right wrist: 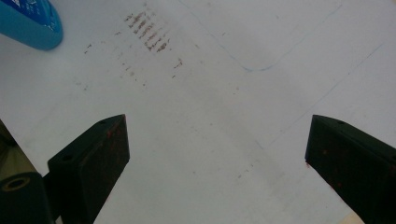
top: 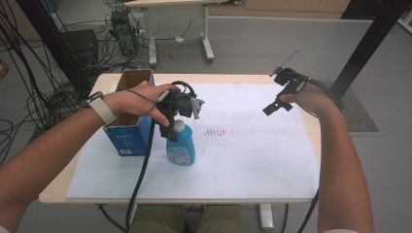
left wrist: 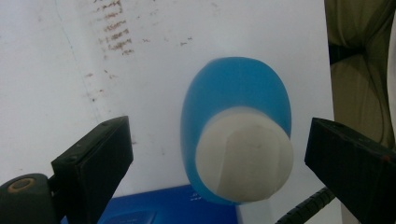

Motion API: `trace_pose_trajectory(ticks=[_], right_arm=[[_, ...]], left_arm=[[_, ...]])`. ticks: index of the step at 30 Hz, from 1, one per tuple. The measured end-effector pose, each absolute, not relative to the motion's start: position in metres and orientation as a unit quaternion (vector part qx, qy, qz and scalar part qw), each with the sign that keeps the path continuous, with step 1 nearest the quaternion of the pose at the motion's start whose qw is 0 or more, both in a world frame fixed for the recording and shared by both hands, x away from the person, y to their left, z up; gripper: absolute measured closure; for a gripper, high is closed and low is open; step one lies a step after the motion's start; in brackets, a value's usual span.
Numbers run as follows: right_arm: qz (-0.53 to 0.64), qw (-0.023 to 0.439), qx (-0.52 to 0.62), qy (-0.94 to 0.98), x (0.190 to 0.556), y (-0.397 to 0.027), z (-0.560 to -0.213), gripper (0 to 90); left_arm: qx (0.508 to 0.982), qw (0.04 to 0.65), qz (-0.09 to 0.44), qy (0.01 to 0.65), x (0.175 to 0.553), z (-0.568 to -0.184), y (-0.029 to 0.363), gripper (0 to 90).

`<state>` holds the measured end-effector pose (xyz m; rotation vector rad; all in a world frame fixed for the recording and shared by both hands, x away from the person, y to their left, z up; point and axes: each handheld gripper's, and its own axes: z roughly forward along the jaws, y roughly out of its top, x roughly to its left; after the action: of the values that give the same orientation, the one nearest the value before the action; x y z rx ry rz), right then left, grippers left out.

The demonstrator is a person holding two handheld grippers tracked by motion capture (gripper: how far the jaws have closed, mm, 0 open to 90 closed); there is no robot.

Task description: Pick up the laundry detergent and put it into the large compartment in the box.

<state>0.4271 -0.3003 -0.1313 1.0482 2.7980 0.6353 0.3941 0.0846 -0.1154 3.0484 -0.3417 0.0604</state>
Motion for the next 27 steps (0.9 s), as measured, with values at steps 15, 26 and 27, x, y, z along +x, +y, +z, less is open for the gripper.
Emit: trace_pose_trajectory(ticks=[15, 26, 27], right_arm=[[0.208, 0.044, 0.344, 0.914, 0.4260, -0.3010, -0.1309, 6.3], [0.208, 0.044, 0.344, 0.914, 0.4263, -0.3015, -0.1308, 6.3], [0.208, 0.045, 0.344, 0.915, 0.4261, -0.3015, -0.1309, 6.3]], left_arm=[[0.993, 0.039, 0.020, -0.110, 0.3943, -0.1152, 0.0854, 8.0], [0.993, 0.038, 0.022, -0.110, 0.3939, -0.1156, 0.0853, 8.1], [0.993, 0.038, 0.022, -0.110, 0.3939, -0.1156, 0.0856, 8.0]])
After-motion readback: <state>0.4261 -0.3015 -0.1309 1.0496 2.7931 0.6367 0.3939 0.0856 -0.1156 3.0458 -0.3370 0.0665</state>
